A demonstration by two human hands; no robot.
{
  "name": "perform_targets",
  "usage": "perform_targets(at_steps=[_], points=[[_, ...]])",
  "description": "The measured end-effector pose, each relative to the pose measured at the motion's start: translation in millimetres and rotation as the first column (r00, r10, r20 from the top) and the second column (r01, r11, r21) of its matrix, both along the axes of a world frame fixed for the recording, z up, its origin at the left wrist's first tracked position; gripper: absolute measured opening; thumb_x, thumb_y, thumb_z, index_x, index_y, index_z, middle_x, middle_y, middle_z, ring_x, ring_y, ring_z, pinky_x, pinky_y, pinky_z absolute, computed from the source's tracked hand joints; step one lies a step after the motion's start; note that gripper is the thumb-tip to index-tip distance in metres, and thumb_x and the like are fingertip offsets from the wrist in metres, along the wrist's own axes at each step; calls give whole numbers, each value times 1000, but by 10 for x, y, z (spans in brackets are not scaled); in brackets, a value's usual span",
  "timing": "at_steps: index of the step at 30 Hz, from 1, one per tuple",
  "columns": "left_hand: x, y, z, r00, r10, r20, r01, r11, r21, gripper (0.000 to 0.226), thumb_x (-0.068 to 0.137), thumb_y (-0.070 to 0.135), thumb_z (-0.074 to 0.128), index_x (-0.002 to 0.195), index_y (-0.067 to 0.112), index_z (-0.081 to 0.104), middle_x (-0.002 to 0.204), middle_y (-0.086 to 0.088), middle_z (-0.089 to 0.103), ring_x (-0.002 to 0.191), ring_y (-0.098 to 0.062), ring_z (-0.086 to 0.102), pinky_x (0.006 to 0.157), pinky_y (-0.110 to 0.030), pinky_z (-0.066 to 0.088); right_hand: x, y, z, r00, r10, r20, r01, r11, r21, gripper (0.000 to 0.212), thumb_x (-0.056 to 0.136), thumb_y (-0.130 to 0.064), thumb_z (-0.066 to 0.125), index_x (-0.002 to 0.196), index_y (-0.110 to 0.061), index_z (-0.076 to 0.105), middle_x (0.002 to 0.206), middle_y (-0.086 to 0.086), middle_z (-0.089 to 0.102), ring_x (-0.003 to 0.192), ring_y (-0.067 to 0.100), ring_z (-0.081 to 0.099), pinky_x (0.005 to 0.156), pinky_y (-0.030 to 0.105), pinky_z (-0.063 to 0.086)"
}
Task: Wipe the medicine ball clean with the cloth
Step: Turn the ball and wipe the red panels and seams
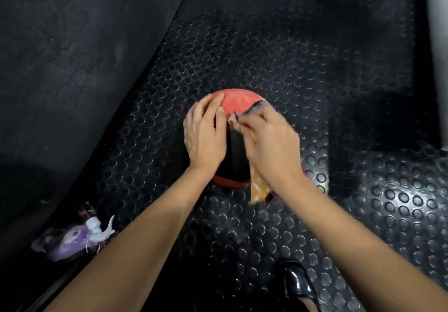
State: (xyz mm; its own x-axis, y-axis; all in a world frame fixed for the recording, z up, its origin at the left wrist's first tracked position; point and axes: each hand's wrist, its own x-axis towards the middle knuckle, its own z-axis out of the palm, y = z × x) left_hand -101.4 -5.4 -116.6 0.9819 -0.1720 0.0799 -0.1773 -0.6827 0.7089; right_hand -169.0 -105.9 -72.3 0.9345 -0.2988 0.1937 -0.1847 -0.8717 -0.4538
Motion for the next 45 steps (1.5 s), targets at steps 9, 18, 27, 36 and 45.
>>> perform_targets(at_steps=[9,18,27,36,45], points=[[-7,-16,3,1000,17,-4,-17,1000,-16,44,95,33,32,133,28,55,138,7,48,130,-14,36,111,-40,30,-117,73,12,1000,23,-17,-23,1000,21,14,84,-16,66,97,-16,72,89,4,60,75,26,61,55,32,48],[-38,-9,-3,1000,25,-8,-25,1000,-15,43,96,33,33,133,29,55,138,9,47,129,-13,35,109,-41,33,-191,42,21,999,-10,-35,12,999,53,18,85,-16,65,102,-16,72,89,3,60,75,24,61,57,30,48],[-70,61,-20,999,43,-21,-43,999,-24,49,94,39,27,135,30,53,139,10,45,128,-14,35,105,-34,35,-44,36,73,994,28,-109,-28,1000,1,23,87,-16,62,108,-20,70,95,3,59,82,22,60,61,29,45],[-99,29,-27,999,40,1,-40,999,-21,52,93,42,25,134,28,54,138,7,46,127,-15,36,104,-34,36,78,-84,95,990,-35,-139,35,999,-1,26,94,-21,51,116,-19,65,106,4,58,93,25,59,73,36,47],[-131,104,-16,1000,22,0,-22,1000,-2,46,96,34,30,135,28,52,138,7,45,127,-16,34,95,-24,29,176,-281,52,982,-77,-173,87,995,53,26,93,-25,53,116,-27,65,106,0,57,96,23,57,74,32,42]])
